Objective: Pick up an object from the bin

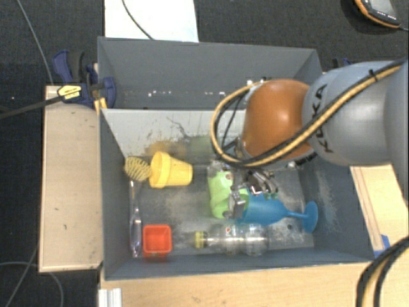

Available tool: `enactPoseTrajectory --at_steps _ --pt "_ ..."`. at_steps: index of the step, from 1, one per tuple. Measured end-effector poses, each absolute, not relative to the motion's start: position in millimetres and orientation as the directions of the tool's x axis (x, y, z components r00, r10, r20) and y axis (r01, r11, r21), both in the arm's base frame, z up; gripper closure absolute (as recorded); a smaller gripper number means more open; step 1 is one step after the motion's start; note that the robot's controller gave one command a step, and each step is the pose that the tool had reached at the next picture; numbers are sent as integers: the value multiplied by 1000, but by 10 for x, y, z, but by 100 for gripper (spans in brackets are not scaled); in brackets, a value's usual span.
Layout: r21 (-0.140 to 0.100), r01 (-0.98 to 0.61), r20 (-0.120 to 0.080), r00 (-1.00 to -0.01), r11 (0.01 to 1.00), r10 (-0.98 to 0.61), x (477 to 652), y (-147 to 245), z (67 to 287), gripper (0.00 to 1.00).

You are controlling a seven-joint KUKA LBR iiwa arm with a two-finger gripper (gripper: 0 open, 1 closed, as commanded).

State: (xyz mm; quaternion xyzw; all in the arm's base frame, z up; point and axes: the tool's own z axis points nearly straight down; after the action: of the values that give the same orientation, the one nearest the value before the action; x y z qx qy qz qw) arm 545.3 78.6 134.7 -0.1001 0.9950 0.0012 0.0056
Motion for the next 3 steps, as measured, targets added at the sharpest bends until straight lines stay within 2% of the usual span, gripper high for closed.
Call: enactPoseTrajectory --at_steps 1,2,3 --pt "6 12 -12 -1000 1000 12 5409 631 1387 100" --pt "6 12 -12 -1000 1000 12 5409 631 1388 100" --pt "5 11 -2 -1000 1000 11 5347 618 1648 100"
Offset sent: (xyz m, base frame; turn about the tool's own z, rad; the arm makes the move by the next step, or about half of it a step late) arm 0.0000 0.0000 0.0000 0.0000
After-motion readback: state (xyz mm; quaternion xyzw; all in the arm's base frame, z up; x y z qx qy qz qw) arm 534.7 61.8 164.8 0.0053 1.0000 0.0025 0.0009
